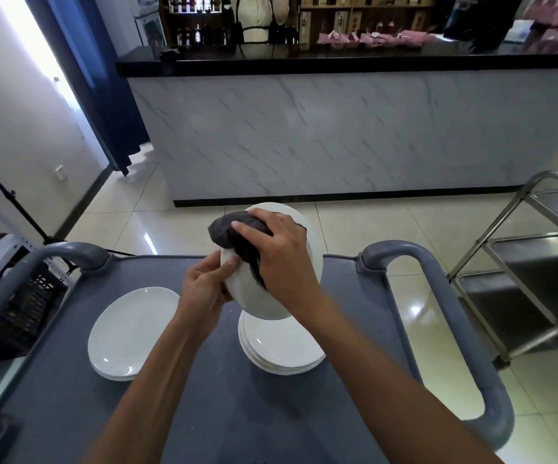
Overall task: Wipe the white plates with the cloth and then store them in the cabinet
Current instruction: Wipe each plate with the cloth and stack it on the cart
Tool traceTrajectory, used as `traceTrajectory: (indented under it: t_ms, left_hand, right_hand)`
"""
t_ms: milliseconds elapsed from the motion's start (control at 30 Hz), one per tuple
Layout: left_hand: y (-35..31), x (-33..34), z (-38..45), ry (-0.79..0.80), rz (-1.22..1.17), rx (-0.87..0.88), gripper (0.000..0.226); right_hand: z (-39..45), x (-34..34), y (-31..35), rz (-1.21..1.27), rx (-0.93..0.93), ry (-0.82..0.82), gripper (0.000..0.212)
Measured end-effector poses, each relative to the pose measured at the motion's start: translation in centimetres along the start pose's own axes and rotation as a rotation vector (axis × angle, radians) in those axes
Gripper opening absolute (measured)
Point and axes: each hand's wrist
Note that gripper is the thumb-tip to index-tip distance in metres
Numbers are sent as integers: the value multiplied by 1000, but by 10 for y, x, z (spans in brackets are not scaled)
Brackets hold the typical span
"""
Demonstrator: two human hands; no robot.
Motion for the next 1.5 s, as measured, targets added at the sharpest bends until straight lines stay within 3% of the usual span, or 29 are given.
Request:
traceTrajectory:
  t_ms: [233, 467, 700, 933, 1100, 1333, 1500]
  left_hand:
    - [-1, -3, -1, -20, 15, 29, 31]
    - [3, -10, 0, -95, -122, 4, 23]
    - [4, 0, 11, -149, -236, 1, 22]
    - [8, -1, 13, -167, -299, -51, 22]
    - [8, -7, 13, -198, -251, -44, 22]
    - [9, 2, 18, -314, 130, 62, 14]
    - [7, 19, 26, -390, 871, 434, 21]
  right_hand:
    - [22, -17, -37, 62, 207, 47, 41]
    - [3, -34, -62, 176, 357, -4, 40]
    - [-34, -23, -37, 180, 381, -14, 39]
    - [-71, -12, -4, 127, 207, 45, 42]
    - [-90, -13, -12, 149, 309, -9, 37]
    - [-100, -28, -30, 119, 376, -14, 35]
    - [-110, -41, -44, 45, 394, -33, 33]
Point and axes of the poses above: each hand's wrist, its own z-axis towards the middle knuckle, its own x-axis out of the palm, y = z × x, and after that the axes turned 14 degrees about -x, right-handed
